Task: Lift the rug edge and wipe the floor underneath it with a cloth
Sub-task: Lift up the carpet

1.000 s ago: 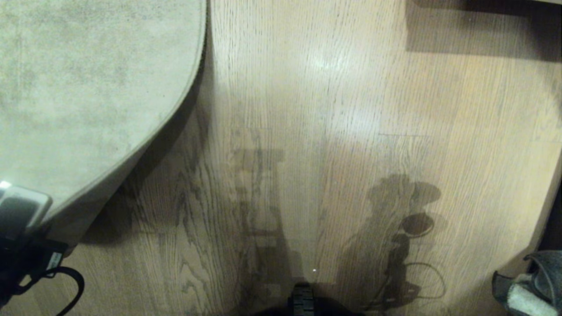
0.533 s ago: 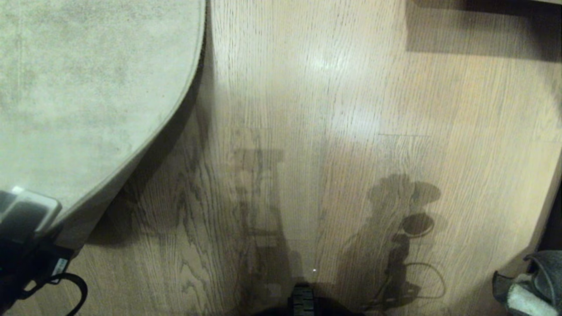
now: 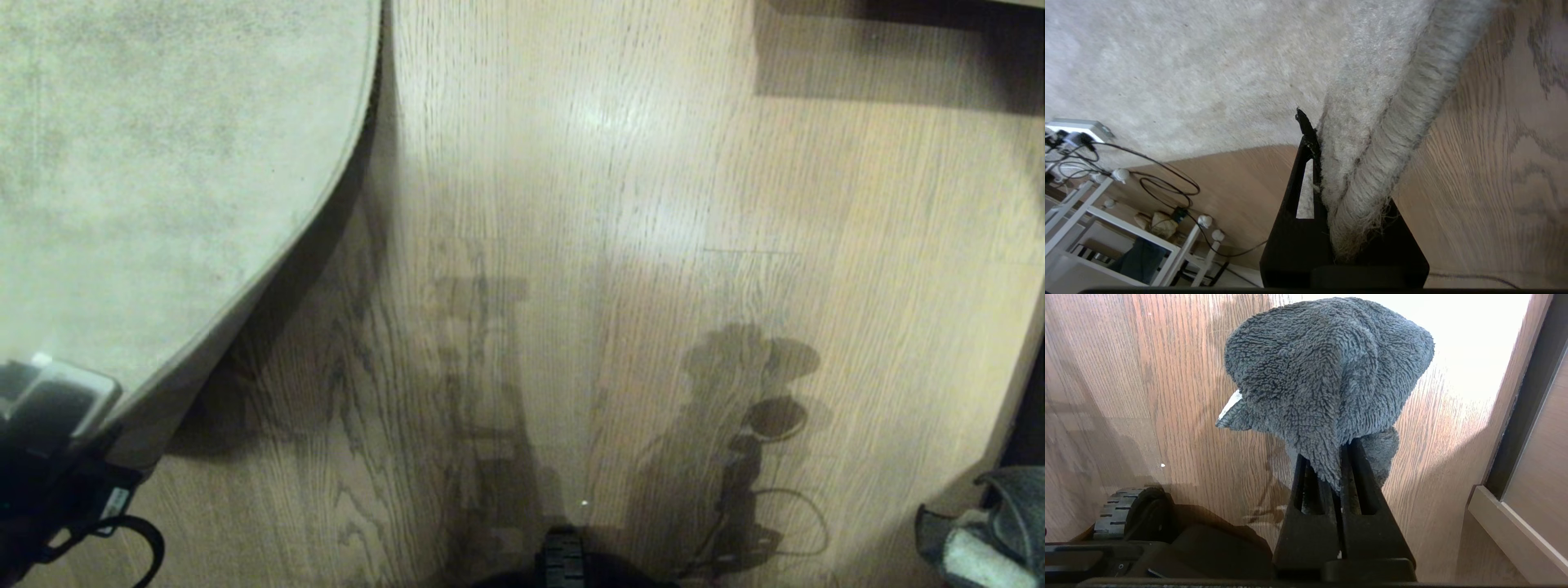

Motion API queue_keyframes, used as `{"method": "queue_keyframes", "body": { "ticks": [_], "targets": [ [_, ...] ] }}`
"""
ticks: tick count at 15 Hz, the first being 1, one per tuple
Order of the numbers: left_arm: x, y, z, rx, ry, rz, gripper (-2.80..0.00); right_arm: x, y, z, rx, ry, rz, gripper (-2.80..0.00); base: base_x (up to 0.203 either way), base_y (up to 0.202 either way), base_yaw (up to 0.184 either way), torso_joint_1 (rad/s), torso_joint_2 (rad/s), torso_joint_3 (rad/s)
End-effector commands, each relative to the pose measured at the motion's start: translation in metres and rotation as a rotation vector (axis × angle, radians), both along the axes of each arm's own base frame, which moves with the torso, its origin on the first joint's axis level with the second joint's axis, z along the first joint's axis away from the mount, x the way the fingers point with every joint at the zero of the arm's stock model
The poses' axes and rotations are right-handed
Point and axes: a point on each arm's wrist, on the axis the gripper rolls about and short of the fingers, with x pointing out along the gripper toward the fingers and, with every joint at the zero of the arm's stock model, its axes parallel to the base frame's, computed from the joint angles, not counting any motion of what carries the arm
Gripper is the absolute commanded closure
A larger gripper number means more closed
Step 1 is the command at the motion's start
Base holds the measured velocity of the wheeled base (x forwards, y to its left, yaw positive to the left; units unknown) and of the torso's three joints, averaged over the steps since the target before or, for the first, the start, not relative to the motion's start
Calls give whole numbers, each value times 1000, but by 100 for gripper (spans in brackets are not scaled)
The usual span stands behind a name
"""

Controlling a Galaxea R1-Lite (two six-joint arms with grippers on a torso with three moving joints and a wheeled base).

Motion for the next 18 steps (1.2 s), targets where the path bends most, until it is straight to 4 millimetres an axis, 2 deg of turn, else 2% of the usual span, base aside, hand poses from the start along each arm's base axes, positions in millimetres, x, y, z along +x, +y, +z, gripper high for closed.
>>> {"method": "queue_keyframes", "body": {
  "ticks": [1,18],
  "targets": [
    [1,0,-1,3,6,3,0,0,0,0,0,1,0,0,0,0,0,0,0,0],
    [-3,0,-4,-18,8,7,0,0,0,0,0,2,0,0,0,0,0,0,0,0]
  ]
}}
